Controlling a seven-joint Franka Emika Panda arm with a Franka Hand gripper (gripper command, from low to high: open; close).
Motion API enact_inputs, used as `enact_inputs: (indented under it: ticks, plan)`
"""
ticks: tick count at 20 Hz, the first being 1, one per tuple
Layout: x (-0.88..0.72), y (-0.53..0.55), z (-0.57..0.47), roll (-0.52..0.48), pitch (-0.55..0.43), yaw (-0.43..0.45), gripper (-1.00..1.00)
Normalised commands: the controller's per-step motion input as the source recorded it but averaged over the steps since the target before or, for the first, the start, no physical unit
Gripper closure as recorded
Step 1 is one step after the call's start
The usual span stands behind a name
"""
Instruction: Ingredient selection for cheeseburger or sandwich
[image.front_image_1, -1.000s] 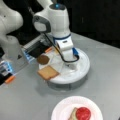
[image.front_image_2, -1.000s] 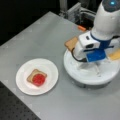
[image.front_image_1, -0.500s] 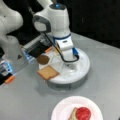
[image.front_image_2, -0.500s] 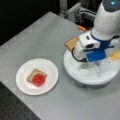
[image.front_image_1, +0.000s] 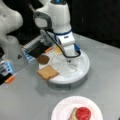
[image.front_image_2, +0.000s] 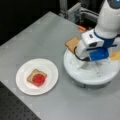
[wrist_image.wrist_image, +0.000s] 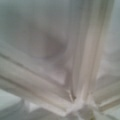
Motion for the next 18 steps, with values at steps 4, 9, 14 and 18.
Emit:
enact_inputs:
  ticks: [4, 9, 14, 18]
  plan:
    - [0.12, 0.12, 0.17, -0.042, 0.115, 0.005, -1.0]
    - [0.09, 0.1, 0.17, -0.038, 0.135, -0.003, -1.0]
    - [0.09, 0.08, 0.27, -0.011, 0.174, -0.112, -1.0]
    - [0.11, 0.02, 0.33, 0.024, 0.156, -0.22, -1.0]
